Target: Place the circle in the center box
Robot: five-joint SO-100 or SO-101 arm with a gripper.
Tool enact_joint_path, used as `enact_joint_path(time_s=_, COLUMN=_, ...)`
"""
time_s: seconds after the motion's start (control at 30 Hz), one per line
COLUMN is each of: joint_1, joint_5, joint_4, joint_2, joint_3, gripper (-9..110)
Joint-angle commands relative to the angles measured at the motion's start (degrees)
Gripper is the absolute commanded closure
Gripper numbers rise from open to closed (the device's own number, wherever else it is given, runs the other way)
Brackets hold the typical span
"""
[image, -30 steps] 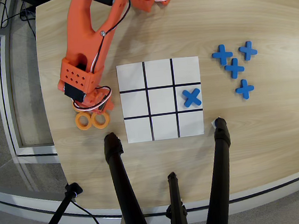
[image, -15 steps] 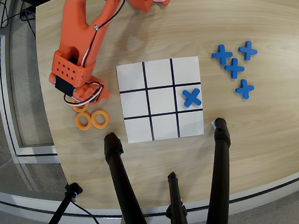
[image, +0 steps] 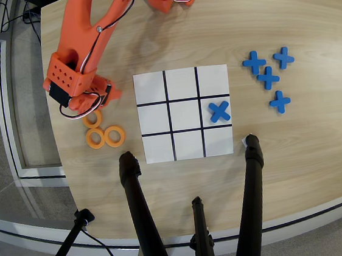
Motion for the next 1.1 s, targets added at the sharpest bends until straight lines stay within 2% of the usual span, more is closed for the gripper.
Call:
enact_joint_path(time_s=0.0, joint_1=0.44, joint_5=-0.26, joint_4=3.16, joint_2=1.41, joint_3=-2.55, gripper=83)
enact_joint_path(time_s=0.53, joint_1=0.44, joint_5=-0.18, joint_4=-2.81, joint_2=-2.11, joint_3=-1.76, gripper=86)
enact_joint_path(time_s=0.8, joint_1=0.35, joint_5=0.00, joint_4=-2.90, joint_2=-2.11, joint_3=0.44, gripper=90)
enact_joint_path(time_s=1.07, joint_1=0.18, joint_5=0.18, joint_4=0.00, joint_2=-1.41, joint_3=2.20, gripper=102)
